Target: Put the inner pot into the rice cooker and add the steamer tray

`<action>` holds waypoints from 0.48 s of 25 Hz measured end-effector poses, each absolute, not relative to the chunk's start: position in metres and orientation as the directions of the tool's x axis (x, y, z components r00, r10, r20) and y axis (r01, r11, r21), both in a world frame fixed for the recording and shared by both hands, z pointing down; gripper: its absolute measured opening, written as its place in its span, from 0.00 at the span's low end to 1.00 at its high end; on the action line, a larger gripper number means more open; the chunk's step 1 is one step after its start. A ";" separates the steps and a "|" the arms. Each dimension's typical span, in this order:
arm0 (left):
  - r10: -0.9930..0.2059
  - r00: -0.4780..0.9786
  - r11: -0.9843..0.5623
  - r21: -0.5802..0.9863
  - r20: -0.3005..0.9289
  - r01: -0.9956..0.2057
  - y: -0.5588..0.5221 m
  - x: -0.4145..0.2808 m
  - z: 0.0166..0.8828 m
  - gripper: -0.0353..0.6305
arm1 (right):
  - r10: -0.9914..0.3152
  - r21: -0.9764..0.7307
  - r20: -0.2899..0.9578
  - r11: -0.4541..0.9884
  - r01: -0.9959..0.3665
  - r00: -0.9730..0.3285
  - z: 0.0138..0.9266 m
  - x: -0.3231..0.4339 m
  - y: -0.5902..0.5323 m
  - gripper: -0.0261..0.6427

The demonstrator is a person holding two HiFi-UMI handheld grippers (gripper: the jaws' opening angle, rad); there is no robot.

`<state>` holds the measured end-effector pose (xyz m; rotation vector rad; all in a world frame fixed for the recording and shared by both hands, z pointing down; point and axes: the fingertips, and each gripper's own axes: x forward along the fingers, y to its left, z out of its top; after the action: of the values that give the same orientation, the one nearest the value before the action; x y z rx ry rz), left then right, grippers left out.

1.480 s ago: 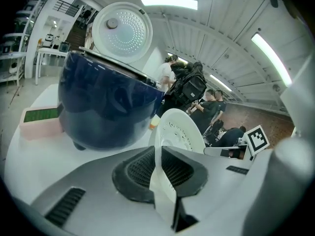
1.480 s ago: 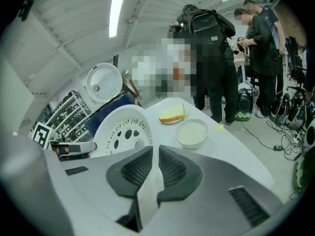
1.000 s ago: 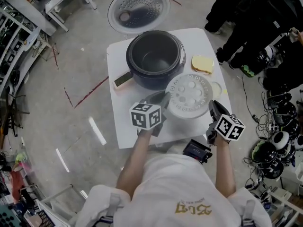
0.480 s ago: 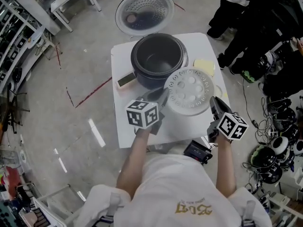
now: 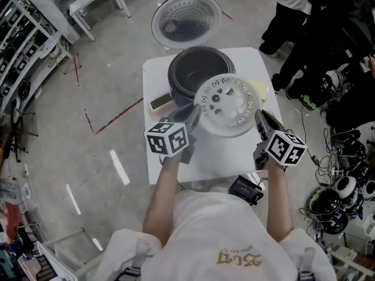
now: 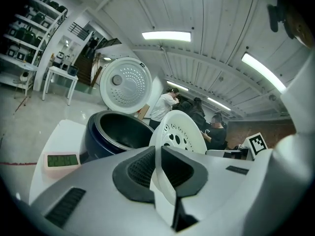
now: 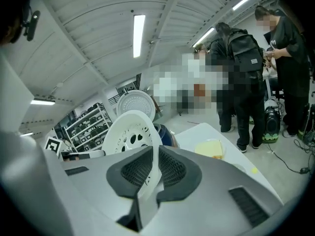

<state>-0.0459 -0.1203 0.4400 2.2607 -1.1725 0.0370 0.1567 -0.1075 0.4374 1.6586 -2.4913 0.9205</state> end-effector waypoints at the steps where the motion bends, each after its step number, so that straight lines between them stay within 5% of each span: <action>1: -0.746 0.607 -0.438 0.484 0.275 -0.758 -0.121 -0.049 0.437 0.13 | -0.838 -0.461 0.314 0.276 -0.843 -0.446 0.434 0.154 -0.109 0.11; 12: -0.819 0.532 -0.386 0.480 0.214 -0.788 -0.146 -0.096 0.404 0.13 | -0.824 -0.453 0.236 0.375 -0.809 -0.514 0.391 0.109 -0.149 0.11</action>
<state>-0.0958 -0.1457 0.4038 2.2401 -1.3002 -0.0785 0.1086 -0.1486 0.3914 1.5620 -2.6289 0.8393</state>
